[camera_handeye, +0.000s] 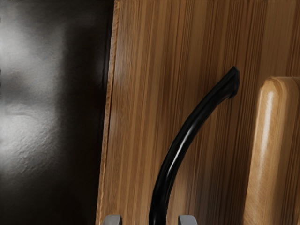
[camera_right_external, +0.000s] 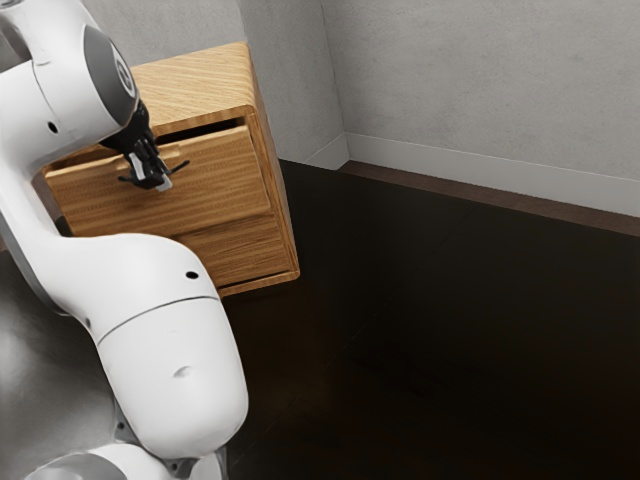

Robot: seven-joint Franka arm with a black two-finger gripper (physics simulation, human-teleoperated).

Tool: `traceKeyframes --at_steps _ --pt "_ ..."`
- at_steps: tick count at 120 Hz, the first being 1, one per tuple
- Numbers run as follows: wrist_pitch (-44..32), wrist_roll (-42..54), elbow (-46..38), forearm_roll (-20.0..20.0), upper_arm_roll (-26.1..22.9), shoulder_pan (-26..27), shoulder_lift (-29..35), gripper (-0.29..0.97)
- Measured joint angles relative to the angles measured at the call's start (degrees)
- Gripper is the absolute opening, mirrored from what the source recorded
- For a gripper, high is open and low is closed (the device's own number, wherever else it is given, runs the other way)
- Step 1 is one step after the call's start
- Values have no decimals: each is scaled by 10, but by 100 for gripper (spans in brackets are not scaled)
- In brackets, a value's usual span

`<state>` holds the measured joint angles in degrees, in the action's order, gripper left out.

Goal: Pull the drawer handle with one arm to open the drawer

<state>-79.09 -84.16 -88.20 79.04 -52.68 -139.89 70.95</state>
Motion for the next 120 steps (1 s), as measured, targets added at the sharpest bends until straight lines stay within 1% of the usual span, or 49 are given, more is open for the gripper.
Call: traceKeyframes --at_steps 46,69,120 --pt "-1 2 -32 -14 7 28 7 7" --pt "-2 3 -56 -22 21 47 14 7" --pt "-3 4 -83 -32 33 74 29 7"
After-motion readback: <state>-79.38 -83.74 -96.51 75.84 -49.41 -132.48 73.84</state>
